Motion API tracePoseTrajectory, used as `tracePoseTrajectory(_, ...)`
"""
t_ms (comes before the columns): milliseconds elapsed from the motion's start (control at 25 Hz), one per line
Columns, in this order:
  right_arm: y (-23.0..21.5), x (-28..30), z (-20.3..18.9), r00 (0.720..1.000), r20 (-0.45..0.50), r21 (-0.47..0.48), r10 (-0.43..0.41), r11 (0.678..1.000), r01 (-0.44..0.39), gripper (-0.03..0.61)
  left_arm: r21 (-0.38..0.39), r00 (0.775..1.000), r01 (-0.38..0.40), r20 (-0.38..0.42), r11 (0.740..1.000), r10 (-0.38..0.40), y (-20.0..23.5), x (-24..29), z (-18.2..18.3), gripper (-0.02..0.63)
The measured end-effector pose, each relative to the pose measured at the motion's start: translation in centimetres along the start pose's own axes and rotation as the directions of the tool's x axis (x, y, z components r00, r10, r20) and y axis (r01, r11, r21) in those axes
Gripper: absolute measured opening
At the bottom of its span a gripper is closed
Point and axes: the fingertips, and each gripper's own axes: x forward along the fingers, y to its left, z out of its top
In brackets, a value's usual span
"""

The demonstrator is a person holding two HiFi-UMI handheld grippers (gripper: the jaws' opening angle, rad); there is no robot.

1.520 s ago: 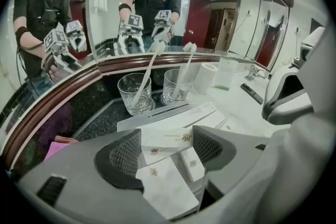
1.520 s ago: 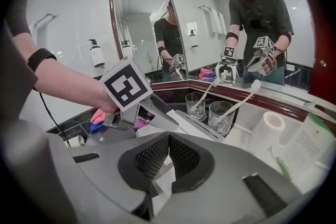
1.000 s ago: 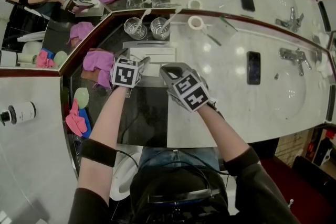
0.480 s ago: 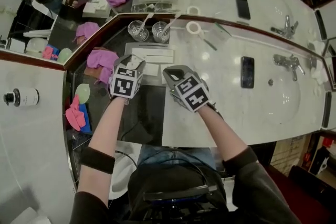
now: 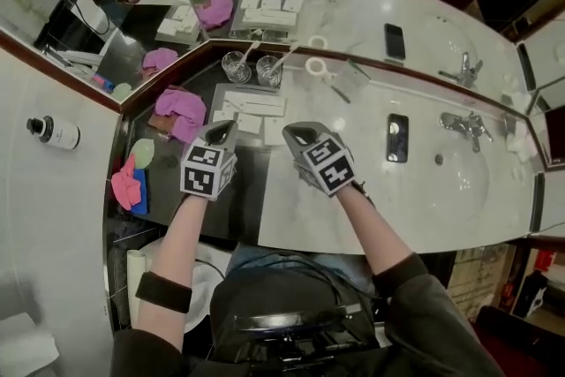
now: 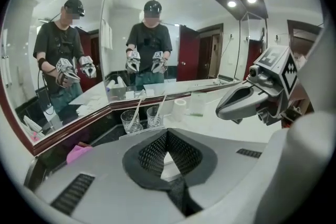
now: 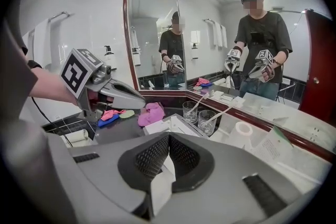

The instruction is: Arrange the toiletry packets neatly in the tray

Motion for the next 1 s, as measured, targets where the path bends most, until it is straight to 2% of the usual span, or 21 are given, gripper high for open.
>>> tracePoseTrajectory(240, -0.1, -3.2, -1.7, 1.0, 0.022, 0.01, -0.017, 1.0, 0.017, 0.003, -0.05, 0.998, 0.023, 0.057, 0.999, -0.02, -3.3, -3.5, -0.7, 0.0)
tracePoseTrajectory(560, -1.1, -6.1, -4.4, 0.998, 0.038, 0.036, -0.056, 0.998, 0.055, 0.003, -0.113, 0.996, 0.052, 0.071, 0.992, -0.044, -5.8, -6.1, -2.5, 0.0)
tracePoseTrajectory(1000, -1.7, -8.0, -7.5, 0.995, 0.014, 0.109, -0.096, 0.99, 0.094, 0.003, -0.096, 0.998, 0.036, 0.054, 0.995, -0.03, -6.7, -6.7, -3.9, 0.0)
